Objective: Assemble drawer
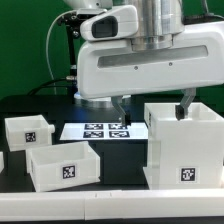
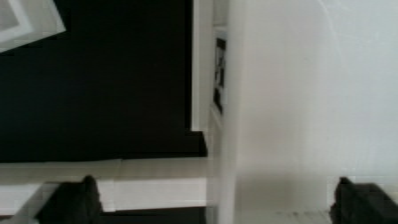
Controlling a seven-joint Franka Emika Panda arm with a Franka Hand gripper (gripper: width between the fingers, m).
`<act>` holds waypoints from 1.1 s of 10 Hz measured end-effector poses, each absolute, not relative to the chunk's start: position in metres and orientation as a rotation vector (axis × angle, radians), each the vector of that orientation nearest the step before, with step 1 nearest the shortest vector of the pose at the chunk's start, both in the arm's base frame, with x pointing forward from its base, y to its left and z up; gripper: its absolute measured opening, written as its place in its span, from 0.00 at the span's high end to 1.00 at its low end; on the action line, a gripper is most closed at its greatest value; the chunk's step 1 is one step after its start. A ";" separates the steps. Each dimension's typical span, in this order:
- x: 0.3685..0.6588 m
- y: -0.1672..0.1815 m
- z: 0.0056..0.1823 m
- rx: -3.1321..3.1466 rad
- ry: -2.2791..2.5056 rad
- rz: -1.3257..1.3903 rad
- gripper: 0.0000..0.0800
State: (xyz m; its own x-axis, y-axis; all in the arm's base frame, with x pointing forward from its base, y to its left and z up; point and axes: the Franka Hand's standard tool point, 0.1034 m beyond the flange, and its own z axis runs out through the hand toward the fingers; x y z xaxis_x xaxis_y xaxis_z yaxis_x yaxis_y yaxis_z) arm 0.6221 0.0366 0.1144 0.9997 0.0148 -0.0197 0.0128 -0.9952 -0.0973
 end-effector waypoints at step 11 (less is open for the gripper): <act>0.640 0.044 0.119 -3.046 0.022 -0.059 0.96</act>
Offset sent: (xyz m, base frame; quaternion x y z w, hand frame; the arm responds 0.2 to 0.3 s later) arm 0.0000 0.0000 0.0000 0.0000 0.0000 0.0000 1.0000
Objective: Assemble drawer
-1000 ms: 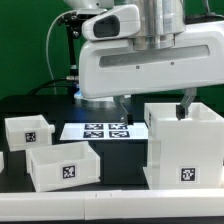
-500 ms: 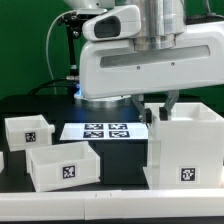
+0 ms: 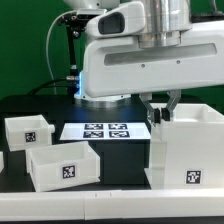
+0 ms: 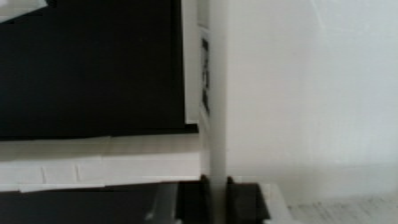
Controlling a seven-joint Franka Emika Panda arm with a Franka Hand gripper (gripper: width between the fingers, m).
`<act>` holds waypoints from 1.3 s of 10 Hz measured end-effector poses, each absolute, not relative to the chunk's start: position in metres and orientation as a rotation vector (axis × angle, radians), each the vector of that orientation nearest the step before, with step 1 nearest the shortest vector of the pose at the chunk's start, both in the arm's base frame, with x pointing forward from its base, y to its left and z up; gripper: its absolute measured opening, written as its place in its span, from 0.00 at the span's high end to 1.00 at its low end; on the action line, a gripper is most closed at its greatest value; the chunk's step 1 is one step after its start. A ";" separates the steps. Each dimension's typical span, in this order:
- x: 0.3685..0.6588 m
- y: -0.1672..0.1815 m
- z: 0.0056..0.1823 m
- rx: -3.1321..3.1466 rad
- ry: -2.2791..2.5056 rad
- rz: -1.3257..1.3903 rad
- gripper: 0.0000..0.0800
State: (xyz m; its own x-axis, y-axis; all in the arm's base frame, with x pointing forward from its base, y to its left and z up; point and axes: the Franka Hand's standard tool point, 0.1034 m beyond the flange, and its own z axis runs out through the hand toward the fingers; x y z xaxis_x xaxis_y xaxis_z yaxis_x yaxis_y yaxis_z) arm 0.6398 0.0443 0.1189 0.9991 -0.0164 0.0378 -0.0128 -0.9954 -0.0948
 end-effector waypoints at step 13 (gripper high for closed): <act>0.633 -0.018 0.137 -3.015 -0.525 -0.052 0.20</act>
Offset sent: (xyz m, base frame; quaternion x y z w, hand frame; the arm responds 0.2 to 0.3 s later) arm 0.0000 0.0000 0.0000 0.0000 0.0000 0.0000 1.0000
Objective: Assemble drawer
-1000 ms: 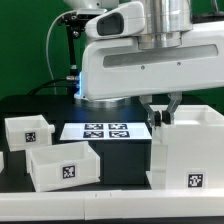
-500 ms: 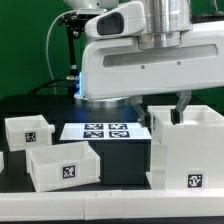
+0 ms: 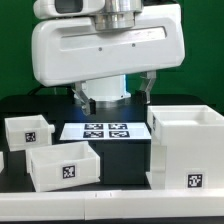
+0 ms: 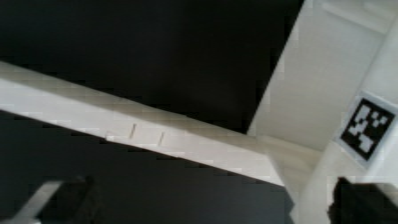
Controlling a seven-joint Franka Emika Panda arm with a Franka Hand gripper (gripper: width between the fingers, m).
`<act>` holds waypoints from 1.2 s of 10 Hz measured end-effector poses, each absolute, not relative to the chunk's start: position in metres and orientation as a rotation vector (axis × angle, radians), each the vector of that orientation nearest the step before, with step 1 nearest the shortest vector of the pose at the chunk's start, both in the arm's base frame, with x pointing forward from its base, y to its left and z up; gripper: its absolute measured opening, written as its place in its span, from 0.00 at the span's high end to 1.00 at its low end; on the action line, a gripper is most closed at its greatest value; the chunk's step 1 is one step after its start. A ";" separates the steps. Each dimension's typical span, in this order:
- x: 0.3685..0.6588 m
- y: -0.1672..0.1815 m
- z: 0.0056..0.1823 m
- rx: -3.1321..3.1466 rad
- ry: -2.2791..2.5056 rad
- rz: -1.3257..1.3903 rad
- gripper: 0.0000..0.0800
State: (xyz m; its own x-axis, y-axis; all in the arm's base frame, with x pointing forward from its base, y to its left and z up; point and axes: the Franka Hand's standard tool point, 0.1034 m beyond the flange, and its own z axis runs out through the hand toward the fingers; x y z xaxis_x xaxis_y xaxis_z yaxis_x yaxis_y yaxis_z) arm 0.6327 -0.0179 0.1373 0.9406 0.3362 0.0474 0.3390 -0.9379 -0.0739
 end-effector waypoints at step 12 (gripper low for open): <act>0.582 -0.089 0.083 -3.057 -0.654 -0.294 0.19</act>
Offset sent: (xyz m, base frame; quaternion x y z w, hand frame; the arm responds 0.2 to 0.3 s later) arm -0.0530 -0.0772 -0.0124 -0.0350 0.0555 -0.0338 0.9973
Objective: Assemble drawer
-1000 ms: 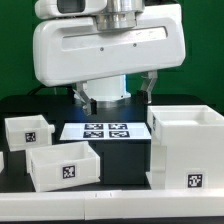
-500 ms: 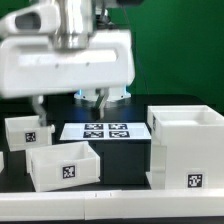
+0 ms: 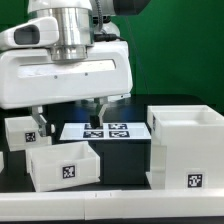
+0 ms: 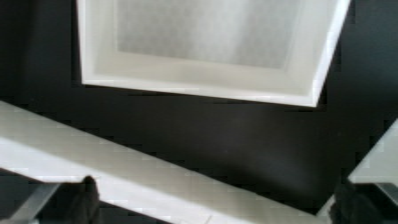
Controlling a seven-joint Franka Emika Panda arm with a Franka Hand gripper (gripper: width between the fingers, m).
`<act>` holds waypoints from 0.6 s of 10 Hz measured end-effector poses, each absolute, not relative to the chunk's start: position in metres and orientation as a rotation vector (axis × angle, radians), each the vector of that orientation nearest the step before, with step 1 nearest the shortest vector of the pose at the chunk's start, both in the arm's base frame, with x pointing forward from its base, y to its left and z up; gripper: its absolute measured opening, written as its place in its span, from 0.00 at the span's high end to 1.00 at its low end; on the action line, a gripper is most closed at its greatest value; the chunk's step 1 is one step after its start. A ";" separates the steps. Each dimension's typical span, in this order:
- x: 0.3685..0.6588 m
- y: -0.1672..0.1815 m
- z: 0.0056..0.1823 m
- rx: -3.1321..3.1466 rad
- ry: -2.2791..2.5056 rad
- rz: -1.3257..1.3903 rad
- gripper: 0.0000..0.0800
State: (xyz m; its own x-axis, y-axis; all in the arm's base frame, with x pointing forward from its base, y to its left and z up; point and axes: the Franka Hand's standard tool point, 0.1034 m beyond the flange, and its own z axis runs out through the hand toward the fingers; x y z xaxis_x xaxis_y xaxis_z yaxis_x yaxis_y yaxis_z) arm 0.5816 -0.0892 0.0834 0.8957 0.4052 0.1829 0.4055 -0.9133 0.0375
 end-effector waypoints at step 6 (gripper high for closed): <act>0.535 -0.088 0.048 -3.080 -0.547 -0.298 0.19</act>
Offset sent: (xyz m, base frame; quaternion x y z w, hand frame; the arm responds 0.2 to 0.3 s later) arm 0.0000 0.0000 0.0000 0.0000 0.0000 0.0000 1.0000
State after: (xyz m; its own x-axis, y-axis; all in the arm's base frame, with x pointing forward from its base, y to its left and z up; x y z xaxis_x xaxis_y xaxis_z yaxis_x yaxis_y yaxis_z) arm 0.5347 -0.0880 0.0477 0.9213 0.3415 0.1861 0.3414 -0.9393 0.0338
